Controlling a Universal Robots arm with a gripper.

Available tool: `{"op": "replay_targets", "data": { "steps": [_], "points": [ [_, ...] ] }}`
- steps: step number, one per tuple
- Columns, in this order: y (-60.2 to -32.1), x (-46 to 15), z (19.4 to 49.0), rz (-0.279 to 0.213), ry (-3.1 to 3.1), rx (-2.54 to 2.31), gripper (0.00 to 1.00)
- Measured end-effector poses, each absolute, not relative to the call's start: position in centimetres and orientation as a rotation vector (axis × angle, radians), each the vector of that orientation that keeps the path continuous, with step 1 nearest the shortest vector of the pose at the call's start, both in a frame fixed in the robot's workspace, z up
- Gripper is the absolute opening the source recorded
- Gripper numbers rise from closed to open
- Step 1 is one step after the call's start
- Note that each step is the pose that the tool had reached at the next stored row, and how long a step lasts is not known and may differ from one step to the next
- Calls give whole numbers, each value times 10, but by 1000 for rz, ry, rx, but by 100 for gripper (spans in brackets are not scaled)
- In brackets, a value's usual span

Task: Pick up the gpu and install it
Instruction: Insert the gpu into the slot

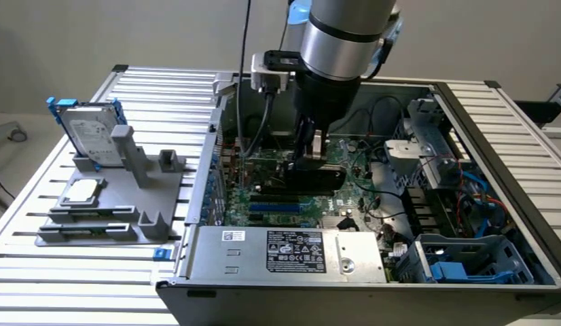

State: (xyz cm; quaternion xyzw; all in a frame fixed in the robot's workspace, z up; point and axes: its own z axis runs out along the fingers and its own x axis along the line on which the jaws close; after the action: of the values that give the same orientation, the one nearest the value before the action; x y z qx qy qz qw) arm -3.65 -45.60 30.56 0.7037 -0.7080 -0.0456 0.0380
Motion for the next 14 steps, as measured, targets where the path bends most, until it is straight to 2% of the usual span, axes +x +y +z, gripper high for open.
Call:
{"op": "replay_targets", "data": {
  "steps": [14],
  "points": [
    [-463, -54, 301, -140, -2175, 2165, 27]
  ]
}}
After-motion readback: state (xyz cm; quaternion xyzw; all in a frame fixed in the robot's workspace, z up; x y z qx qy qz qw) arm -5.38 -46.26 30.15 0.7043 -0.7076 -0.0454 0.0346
